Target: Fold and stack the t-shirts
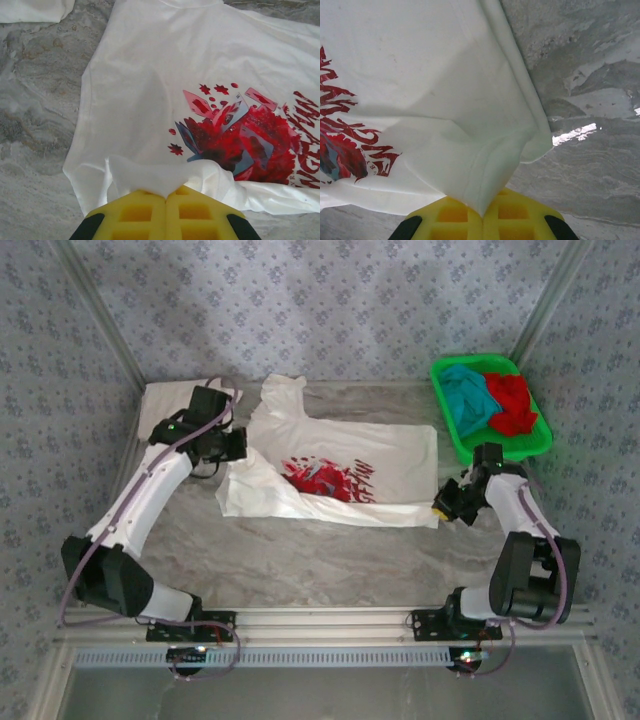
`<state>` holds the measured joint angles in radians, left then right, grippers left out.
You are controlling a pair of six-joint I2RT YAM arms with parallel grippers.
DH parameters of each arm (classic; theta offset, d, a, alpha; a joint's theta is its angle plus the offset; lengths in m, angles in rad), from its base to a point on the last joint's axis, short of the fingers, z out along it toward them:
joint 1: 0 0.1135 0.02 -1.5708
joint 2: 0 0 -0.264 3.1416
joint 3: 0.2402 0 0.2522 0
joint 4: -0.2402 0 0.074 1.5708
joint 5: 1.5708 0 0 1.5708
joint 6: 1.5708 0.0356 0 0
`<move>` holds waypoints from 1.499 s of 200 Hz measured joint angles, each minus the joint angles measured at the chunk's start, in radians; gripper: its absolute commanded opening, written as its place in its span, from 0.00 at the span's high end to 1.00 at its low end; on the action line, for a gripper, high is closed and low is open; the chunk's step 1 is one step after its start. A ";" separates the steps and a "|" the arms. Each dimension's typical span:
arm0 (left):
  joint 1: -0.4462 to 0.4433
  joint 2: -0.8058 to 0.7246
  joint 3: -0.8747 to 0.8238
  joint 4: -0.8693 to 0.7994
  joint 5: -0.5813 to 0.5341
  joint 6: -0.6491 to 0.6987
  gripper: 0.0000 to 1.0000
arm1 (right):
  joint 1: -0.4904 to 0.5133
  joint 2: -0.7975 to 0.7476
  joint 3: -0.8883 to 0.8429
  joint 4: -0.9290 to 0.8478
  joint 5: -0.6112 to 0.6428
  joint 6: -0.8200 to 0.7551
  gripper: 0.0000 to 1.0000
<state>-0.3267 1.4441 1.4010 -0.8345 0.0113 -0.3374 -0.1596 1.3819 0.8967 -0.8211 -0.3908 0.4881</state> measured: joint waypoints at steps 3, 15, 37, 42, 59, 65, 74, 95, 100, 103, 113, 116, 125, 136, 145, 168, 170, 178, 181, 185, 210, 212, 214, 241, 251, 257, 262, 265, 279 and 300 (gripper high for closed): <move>0.001 0.007 0.002 0.000 0.000 0.006 1.00 | 0.000 0.006 0.002 0.003 0.000 0.000 0.93; 0.006 0.039 0.013 -0.002 0.000 0.022 1.00 | 0.000 0.026 0.012 0.013 -0.010 0.000 0.91; 0.013 0.086 0.024 -0.002 -0.001 0.050 1.00 | -0.004 0.052 0.017 0.035 -0.027 0.001 0.95; 0.016 0.095 0.026 -0.002 -0.001 0.054 1.00 | -0.009 0.055 0.017 0.040 -0.035 0.001 0.96; 0.024 0.117 0.031 0.000 -0.002 0.068 1.00 | -0.036 0.062 0.017 0.062 -0.067 0.005 1.00; 0.027 0.124 0.032 0.001 -0.005 0.074 1.00 | -0.047 0.066 0.017 0.070 -0.077 0.008 1.00; 0.032 0.130 0.034 0.001 -0.005 0.082 1.00 | -0.057 0.074 0.019 0.079 -0.090 0.013 1.00; 0.040 0.137 0.040 0.001 -0.018 0.101 1.00 | -0.080 0.105 0.018 0.115 -0.142 0.035 1.00; 0.043 0.137 0.042 0.002 -0.023 0.105 1.00 | -0.085 0.112 0.018 0.122 -0.153 0.039 1.00; 0.045 0.137 0.043 0.002 -0.025 0.108 1.00 | -0.090 0.118 0.017 0.129 -0.160 0.045 1.00; 0.052 0.138 0.044 0.006 -0.031 0.115 1.00 | -0.108 0.135 0.013 0.149 -0.180 0.058 0.96; 0.053 0.138 0.044 0.007 -0.032 0.119 1.00 | -0.115 0.141 0.010 0.159 -0.187 0.069 0.95; 0.059 0.142 0.044 0.011 -0.036 0.125 1.00 | -0.134 0.148 -0.008 0.195 -0.213 0.093 0.93; 0.063 0.149 0.044 0.016 -0.042 0.132 1.00 | -0.159 0.154 -0.036 0.237 -0.240 0.130 0.93; 0.065 0.156 0.044 0.020 -0.046 0.136 1.00 | -0.175 0.159 -0.052 0.256 -0.253 0.153 0.90; 0.065 0.170 0.044 0.025 -0.055 0.146 1.00 | -0.198 0.159 -0.080 0.315 -0.276 0.219 0.92; 0.065 0.170 0.044 0.025 -0.056 0.146 1.00 | -0.199 0.159 -0.081 0.320 -0.279 0.226 0.92; 0.065 0.171 0.044 0.025 -0.058 0.149 1.00 | -0.201 0.159 -0.084 0.339 -0.293 0.251 0.93; 0.065 0.171 0.044 0.026 -0.058 0.151 1.00 | -0.203 0.159 -0.085 0.345 -0.298 0.260 0.93; 0.065 0.171 0.044 0.027 -0.060 0.154 1.00 | -0.203 0.159 -0.087 0.359 -0.307 0.274 0.92; 0.065 0.177 0.044 0.030 -0.067 0.167 1.00 | -0.204 0.159 -0.089 0.421 -0.340 0.346 0.88; 0.065 0.179 0.044 0.030 -0.068 0.170 1.00 | -0.204 0.159 -0.089 0.424 -0.341 0.352 0.88; 0.065 0.180 0.044 0.030 -0.068 0.170 1.00 | -0.204 0.159 -0.089 0.428 -0.343 0.357 0.88; 0.065 0.209 0.067 0.032 -0.068 0.181 1.00 | -0.204 0.156 -0.080 0.447 -0.342 0.409 0.83; 0.065 0.224 0.085 0.034 -0.064 0.184 1.00 | -0.204 0.157 -0.069 0.454 -0.340 0.423 0.84; 0.065 0.232 0.097 0.034 -0.064 0.188 1.00 | -0.204 0.158 -0.061 0.460 -0.339 0.427 0.84; 0.065 0.241 0.109 0.035 -0.063 0.189 1.00 | -0.204 0.160 -0.054 0.465 -0.339 0.433 0.84; 0.065 0.247 0.116 0.035 -0.063 0.192 1.00 | -0.203 0.164 -0.050 0.468 -0.339 0.434 0.85; 0.065 0.278 0.159 0.036 -0.060 0.200 1.00 | -0.199 0.187 -0.027 0.491 -0.340 0.446 0.90; 0.065 0.335 0.237 0.028 -0.056 0.219 0.97 | -0.186 0.227 -0.009 0.530 -0.339 0.478 0.94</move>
<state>-0.2619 1.7786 1.6375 -0.8062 -0.0444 -0.1181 -0.3454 1.6093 0.8879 -0.2909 -0.7300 0.9661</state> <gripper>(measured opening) 0.048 0.080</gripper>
